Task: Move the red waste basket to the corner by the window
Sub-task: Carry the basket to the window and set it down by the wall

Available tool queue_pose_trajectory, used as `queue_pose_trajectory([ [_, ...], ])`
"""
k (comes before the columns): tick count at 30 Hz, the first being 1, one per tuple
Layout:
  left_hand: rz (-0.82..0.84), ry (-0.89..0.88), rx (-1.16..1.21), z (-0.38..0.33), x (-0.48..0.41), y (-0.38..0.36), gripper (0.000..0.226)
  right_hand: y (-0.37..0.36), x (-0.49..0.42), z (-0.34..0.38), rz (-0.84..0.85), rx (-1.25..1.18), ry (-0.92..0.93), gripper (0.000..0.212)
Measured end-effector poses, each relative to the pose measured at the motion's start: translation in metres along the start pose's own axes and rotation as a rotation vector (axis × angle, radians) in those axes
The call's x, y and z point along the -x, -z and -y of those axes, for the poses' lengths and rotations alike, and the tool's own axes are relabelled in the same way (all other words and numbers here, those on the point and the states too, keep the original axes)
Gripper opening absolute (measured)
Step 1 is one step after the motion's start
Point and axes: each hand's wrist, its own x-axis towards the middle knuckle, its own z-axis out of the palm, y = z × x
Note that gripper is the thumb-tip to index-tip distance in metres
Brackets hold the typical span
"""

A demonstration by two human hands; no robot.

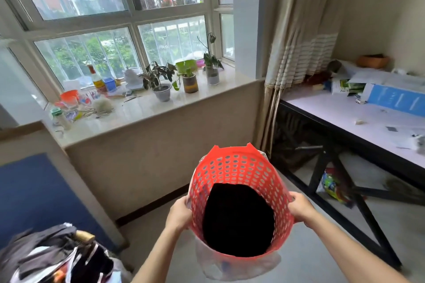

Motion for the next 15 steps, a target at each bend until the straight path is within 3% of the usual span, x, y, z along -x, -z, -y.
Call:
queue_pose_trajectory([
  [9,-0.033,0.015,0.052,-0.013,-0.087,0.018,0.037,-0.019,-0.092,0.053,0.024,0.013,0.016,0.006],
  [15,-0.048,0.05,0.051,-0.038,-0.166,0.016,0.037,-0.028,-0.185,0.085,0.06,0.021,0.002,0.014],
])
